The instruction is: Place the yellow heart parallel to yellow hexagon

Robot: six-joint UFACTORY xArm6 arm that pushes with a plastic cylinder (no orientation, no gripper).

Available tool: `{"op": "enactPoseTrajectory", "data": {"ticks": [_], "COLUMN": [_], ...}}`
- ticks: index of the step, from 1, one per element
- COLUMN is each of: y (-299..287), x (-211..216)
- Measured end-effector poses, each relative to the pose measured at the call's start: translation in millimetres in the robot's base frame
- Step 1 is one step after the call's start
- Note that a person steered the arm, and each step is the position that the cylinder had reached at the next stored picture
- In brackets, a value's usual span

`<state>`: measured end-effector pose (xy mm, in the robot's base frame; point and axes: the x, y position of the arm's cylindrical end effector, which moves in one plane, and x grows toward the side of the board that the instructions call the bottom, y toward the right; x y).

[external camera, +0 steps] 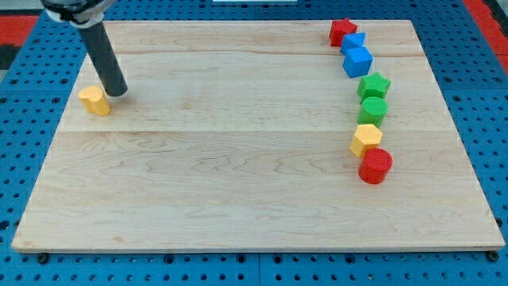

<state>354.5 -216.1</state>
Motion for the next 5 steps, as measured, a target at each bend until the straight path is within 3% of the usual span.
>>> {"op": "enactPoseTrajectory", "data": {"ticks": [1,2,3,4,5], "y": [-22,-63,-28,-18,32], "x": [-6,29,42,86,126]}}
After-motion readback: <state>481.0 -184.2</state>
